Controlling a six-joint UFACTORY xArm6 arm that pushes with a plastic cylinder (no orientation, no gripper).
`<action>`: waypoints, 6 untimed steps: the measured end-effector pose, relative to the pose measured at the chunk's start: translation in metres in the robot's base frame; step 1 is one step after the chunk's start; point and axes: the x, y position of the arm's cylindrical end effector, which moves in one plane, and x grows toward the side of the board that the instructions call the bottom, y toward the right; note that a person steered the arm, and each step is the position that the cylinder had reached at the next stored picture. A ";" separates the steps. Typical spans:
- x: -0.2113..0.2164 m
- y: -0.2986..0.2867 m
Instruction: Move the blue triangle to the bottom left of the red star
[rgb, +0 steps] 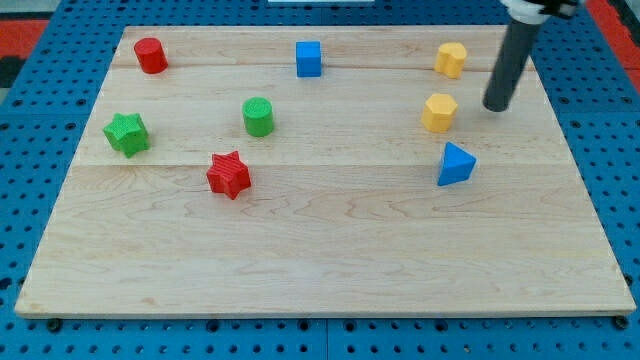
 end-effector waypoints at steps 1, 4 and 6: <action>0.029 0.007; 0.102 -0.062; 0.106 -0.082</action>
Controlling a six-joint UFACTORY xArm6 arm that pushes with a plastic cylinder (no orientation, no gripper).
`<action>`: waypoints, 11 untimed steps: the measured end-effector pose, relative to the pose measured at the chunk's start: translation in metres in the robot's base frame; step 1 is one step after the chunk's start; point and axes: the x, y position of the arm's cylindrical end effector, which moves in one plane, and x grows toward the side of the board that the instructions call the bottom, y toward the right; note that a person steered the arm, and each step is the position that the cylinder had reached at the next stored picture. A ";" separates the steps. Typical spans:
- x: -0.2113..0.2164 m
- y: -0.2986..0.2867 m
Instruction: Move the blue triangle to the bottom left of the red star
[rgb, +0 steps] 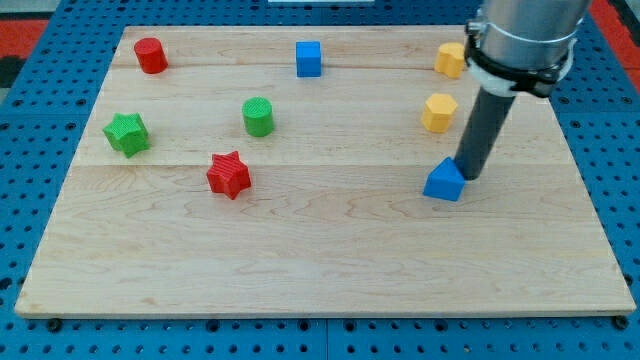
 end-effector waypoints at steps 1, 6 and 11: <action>0.035 -0.048; 0.057 -0.064; 0.084 -0.083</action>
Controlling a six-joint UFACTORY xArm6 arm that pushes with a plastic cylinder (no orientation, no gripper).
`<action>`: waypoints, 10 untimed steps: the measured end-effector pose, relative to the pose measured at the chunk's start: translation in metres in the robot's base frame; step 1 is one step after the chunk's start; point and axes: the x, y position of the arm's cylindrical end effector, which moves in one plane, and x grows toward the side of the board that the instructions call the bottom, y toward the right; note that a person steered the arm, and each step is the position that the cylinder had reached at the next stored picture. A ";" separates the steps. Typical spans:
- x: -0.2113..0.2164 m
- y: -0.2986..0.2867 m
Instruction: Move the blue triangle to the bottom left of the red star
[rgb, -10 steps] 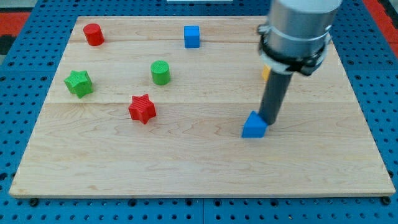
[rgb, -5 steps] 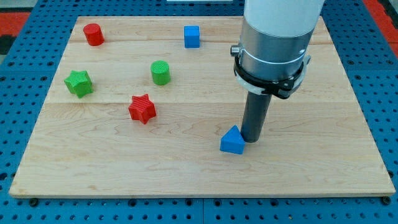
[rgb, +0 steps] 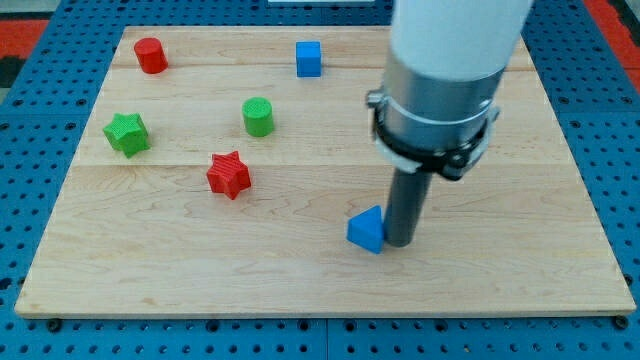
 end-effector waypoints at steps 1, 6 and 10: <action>0.003 -0.010; -0.020 0.004; -0.007 -0.157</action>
